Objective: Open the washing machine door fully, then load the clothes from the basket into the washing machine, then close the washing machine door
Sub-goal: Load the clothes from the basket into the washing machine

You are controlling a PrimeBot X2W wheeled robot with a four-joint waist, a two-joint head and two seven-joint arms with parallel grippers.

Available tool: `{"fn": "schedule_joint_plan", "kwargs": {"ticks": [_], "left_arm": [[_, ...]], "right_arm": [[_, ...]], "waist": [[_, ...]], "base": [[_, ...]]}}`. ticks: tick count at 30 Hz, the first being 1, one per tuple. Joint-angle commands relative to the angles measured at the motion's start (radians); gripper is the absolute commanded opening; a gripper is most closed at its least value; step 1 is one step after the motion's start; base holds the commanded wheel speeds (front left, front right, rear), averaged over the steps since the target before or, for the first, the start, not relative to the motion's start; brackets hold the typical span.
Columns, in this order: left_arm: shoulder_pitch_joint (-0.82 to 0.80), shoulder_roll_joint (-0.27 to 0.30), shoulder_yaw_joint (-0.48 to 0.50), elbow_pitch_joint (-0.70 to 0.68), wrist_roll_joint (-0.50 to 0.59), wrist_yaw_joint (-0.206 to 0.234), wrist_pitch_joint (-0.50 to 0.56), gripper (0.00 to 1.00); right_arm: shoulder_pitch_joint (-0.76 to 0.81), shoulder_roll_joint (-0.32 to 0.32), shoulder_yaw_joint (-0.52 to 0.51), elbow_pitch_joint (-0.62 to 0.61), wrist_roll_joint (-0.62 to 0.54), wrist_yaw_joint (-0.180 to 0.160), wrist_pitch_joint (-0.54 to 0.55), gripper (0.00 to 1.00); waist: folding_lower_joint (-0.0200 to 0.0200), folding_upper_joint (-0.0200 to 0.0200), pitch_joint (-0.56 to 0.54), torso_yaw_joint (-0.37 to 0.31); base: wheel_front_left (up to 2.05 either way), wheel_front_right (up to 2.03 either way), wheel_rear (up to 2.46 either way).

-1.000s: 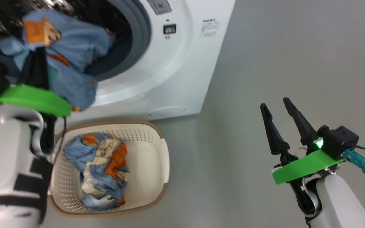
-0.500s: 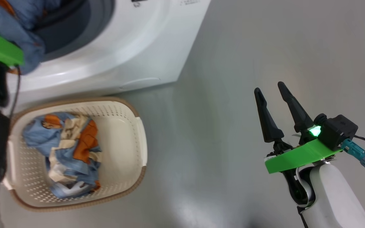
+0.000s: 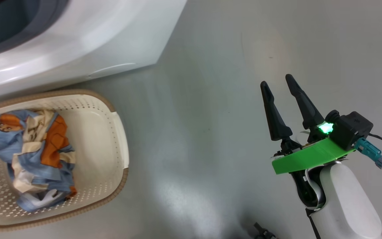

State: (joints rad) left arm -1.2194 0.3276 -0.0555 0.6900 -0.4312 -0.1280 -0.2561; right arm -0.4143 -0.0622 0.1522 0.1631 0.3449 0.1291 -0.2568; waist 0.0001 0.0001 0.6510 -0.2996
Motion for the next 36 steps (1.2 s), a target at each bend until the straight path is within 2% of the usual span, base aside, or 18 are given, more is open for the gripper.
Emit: {"fn": "schedule_joint_plan", "kwargs": {"ticks": [1,2,4,9,15,22,36], "left_arm": [[-0.01,0.041,0.034,-0.032,0.02,-0.003,-0.006,0.0],[-0.011,0.041,0.047,-0.037,0.031,-0.003,-0.006,0.31],[-0.007,0.036,0.06,-0.016,0.042,-0.003,-0.006,1.0],[-0.024,0.036,0.009,0.123,0.04,-0.003,-0.006,1.0],[-0.014,0.025,-0.023,0.178,0.028,-0.003,-0.006,1.0],[0.073,0.015,-0.044,0.161,0.014,-0.003,-0.006,1.0],[0.34,-0.033,-0.024,-0.002,0.019,-0.003,-0.006,1.0]], "right_arm": [[0.007,0.007,0.021,-0.024,-0.012,0.002,-0.005,1.0],[0.007,0.007,0.021,-0.024,-0.013,0.002,-0.005,1.0],[0.006,0.008,0.019,-0.024,-0.014,0.002,-0.005,1.0],[0.007,0.01,0.012,-0.02,-0.017,0.002,-0.005,1.0],[0.001,0.011,0.017,-0.013,-0.019,0.002,-0.005,1.0],[-0.007,0.003,0.014,-0.004,-0.026,0.002,-0.005,1.0],[0.017,-0.047,0.015,0.031,-0.017,0.002,-0.005,1.0]], "waist": [[-0.0001,-0.0001,0.016,-0.019],[-0.0001,-0.0001,0.018,-0.021],[-0.0001,-0.0001,0.018,-0.023],[-0.0001,-0.0001,0.009,-0.013],[-0.0001,-0.0001,-0.023,0.015],[-0.0001,-0.0001,-0.093,0.05],[-0.0001,-0.0001,-0.258,0.128]], "base": [[0.0,0.0,0.0],[0.0,0.0,0.0],[0.0,0.0,0.0],[0.0,0.0,0.0],[0.0,0.0,0.0],[0.0,0.0,0.0],[0.0,0.0,0.0]]}}
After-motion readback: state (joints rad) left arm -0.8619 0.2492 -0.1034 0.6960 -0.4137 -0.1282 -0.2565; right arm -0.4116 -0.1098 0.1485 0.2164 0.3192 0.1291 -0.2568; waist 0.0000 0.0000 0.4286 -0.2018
